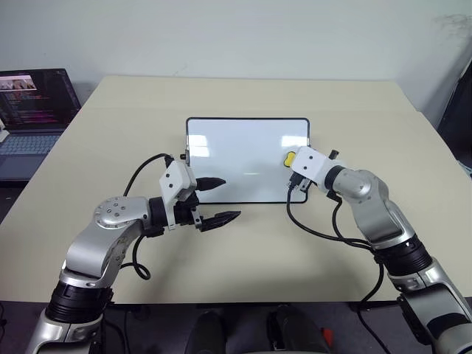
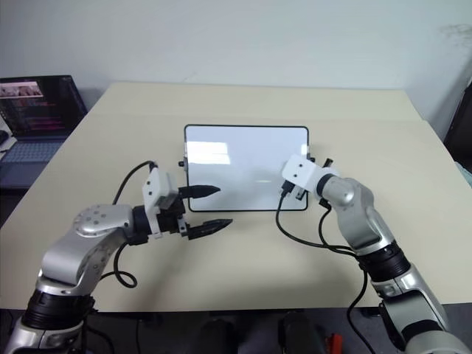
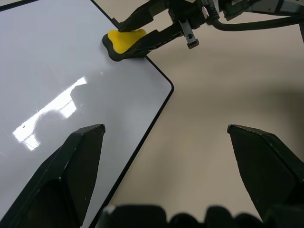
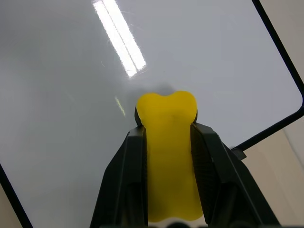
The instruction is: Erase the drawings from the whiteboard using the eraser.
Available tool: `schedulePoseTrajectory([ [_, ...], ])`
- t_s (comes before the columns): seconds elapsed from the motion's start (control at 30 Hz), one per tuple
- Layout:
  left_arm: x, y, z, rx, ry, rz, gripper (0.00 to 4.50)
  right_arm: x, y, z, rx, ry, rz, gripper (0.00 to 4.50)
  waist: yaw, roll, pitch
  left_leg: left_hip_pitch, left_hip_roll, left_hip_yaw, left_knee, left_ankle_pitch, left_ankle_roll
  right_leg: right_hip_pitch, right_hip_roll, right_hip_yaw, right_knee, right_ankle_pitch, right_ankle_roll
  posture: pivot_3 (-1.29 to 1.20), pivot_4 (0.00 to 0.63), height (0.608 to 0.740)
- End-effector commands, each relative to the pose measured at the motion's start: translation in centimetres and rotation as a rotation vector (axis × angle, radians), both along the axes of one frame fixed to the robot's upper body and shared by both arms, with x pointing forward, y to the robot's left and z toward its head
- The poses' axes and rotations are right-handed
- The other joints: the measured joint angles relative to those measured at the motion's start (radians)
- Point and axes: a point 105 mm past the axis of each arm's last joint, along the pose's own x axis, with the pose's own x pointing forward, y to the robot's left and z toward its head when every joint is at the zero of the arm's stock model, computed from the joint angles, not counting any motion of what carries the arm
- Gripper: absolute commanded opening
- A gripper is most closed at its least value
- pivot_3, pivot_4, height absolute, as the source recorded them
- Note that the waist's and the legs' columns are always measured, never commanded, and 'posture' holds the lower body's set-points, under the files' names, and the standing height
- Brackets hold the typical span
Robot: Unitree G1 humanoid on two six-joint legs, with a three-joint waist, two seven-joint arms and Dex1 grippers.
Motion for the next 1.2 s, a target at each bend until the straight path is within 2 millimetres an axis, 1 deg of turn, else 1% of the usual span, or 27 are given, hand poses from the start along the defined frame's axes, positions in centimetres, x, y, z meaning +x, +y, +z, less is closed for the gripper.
schedulePoseTrajectory([
  [0.03,-0.4,-0.5,0.9,-0.01,-0.041,-0.029,4.5,1.1,-1.6,1.6,0.002,-0.068,-0.084,0.96,0.0,0.0,0.0,0.0,0.0,0.0,0.0,0.0,0.0,0.0,0.0,0.001,0.0,0.0,0.0,0.0,0.15,0.74],
  [0.13,-0.4,-0.5,0.9,-0.011,-0.042,-0.029,4.5,0.6,-1.2,0.6,-0.019,-0.011,-0.047,0.96,0.001,0.0,0.0,0.0,0.0,0.0,0.0,0.0,0.0,0.0,0.0,0.0,0.0,0.0,0.0,0.0,0.15,0.74],
  [0.23,-0.5,-0.5,0.8,-0.012,-0.041,-0.028,4.5,-0.6,-0.6,-1.1,-0.048,0.088,0.007,0.96,0.001,0.0,0.0,0.0,0.0,0.0,0.0,0.0,0.0,0.0,0.0,0.0,0.0,0.0,0.0,0.0,0.15,0.74],
  [0.3,-0.5,-0.6,0.8,-0.012,-0.04,-0.028,4.5,-1.1,-0.4,-1.7,-0.055,0.121,0.024,0.96,0.001,0.0,0.0,0.0,0.0,0.0,0.0,0.0,0.0,0.0,0.0,0.0,-0.001,0.0,0.0,0.0,0.15,0.74],
  [0.33,-0.5,-0.6,0.8,-0.012,-0.039,-0.029,4.5,-1.2,-0.4,-1.7,-0.054,0.122,0.026,0.96,0.001,0.0,0.0,0.0,0.0,0.0,0.0,0.0,0.0,0.0,0.0,0.0,-0.001,0.0,0.0,0.0,0.15,0.74],
  [0.47,-0.6,-0.7,0.8,-0.013,-0.037,-0.036,4.5,0.4,-1.1,1.0,-0.003,-0.011,-0.054,0.96,-0.002,0.0,0.0,0.0,0.0,0.0,0.0,0.0,0.0,0.0,0.0,0.0,0.0,0.0,0.0,0.0,0.15,0.74],
  [0.57,-0.6,-0.8,0.8,-0.012,-0.036,-0.044,4.5,0.9,-1.5,1.9,0.016,-0.043,-0.076,0.96,-0.002,0.0,0.0,0.001,0.0,0.0,0.0,0.0,0.0,0.0,0.0,0.001,0.0,0.0,0.0,0.0,0.15,0.74],
  [0.83,-0.6,-1.0,0.8,-0.014,-0.035,-0.052,4.5,1.0,-1.5,1.8,0.036,-0.017,-0.073,0.96,0.0,0.0,0.0,0.0,0.0,0.0,0.0,0.0,0.0,0.0,0.0,0.001,0.0,0.0,0.0,0.0,0.15,0.74],
  [1.0,-0.6,-1.1,0.8,-0.017,-0.035,-0.052,4.5,-0.2,-1.1,-0.1,0.001,0.125,-0.007,0.96,0.001,0.0,0.0,0.0,0.0,0.0,0.0,0.0,0.0,0.0,0.0,0.001,0.0,0.0,0.0,0.0,0.15,0.74],
  [1.07,-0.6,-1.1,0.8,-0.018,-0.034,-0.052,4.5,-1.0,-0.4,-0.5,0.022,0.18,0.043,0.96,0.001,0.0,0.0,0.0,0.0,0.0,0.0,0.0,0.0,0.0,0.0,0.0,-0.001,0.0,0.0,0.0,0.15,0.74],
  [1.13,-0.7,-1.2,0.7,-0.021,-0.032,-0.054,4.5,-0.6,-0.2,0.3,0.044,0.165,0.042,0.96,-0.001,0.0,0.0,0.0,0.0,0.0,0.0,0.0,0.0,0.0,0.0,0.0,-0.001,0.0,0.0,0.0,0.15,0.74],
  [1.2,-0.7,-1.2,0.7,-0.021,-0.031,-0.059,4.5,0.3,-0.5,1.7,0.07,0.113,0.011,0.96,-0.003,0.0,0.0,0.0,0.0,0.0,-0.001,0.0,0.0,0.0,0.0,0.001,-0.001,0.0,0.0,0.0,0.15,0.74],
])
